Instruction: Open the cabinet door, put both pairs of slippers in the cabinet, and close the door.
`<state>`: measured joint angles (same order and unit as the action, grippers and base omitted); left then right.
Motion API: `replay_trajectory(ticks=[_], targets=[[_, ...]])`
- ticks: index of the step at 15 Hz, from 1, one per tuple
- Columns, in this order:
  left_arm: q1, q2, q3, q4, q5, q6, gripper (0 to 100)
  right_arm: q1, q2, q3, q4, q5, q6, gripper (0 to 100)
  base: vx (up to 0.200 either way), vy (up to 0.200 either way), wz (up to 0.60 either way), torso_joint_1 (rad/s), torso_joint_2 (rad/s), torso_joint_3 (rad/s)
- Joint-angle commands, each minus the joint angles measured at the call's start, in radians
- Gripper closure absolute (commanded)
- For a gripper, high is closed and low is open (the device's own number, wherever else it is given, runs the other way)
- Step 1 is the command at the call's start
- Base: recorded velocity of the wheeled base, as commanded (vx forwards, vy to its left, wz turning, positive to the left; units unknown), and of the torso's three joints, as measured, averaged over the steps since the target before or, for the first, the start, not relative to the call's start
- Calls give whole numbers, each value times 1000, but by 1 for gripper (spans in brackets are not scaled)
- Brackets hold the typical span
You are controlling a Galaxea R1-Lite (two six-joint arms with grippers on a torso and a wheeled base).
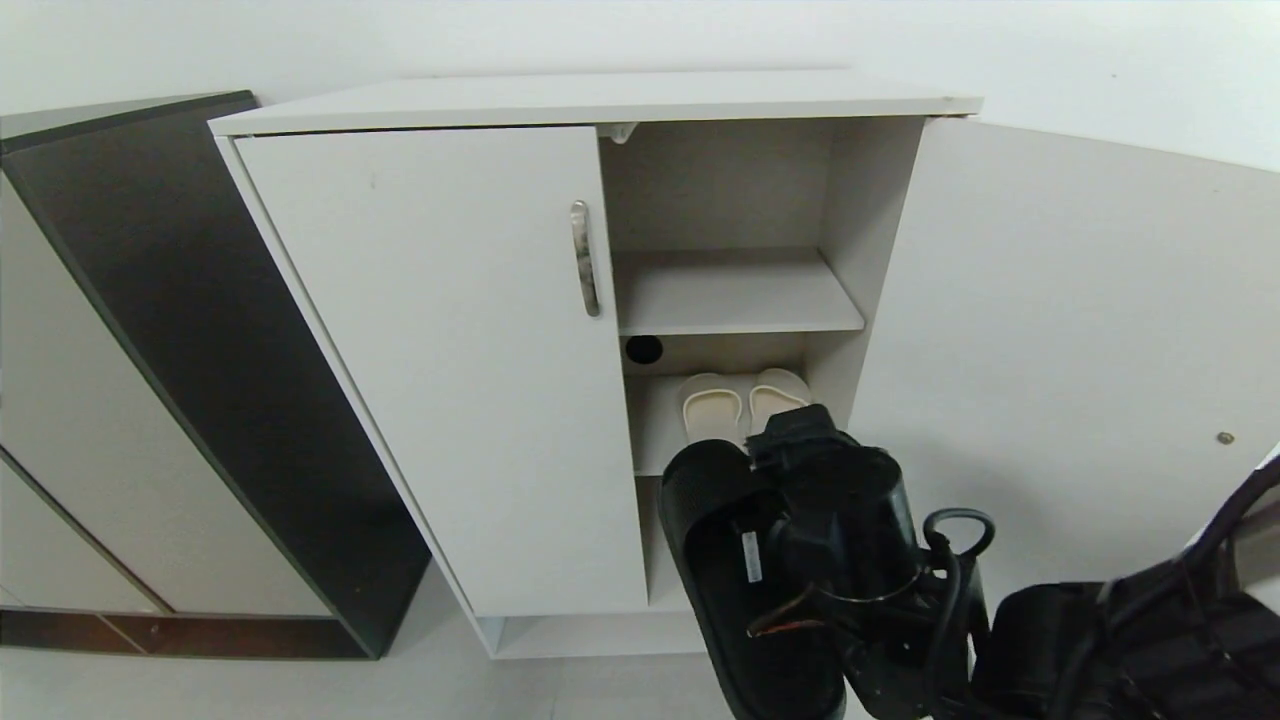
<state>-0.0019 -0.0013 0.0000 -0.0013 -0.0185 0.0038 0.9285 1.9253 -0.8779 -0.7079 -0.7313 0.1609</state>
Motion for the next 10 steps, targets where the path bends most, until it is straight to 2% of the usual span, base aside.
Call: replay_trajectory(ticks=[1,3,8,10], targets=[[0,1,0,0,0,1,100,15,14,-170,192,-53,126,100,0,0,0,0,0,0],[0,1,0,0,0,1,100,23,18,-280,321,-106,151,100,0,0,0,0,0,0],[0,1,0,0,2,-1,100,16,34,-518,472,-125,144,100,0,0,0,0,0,0],[0,1,0,0,3,4,100,16,44,-570,510,-135,137,100,0,0,0,0,0,0]])
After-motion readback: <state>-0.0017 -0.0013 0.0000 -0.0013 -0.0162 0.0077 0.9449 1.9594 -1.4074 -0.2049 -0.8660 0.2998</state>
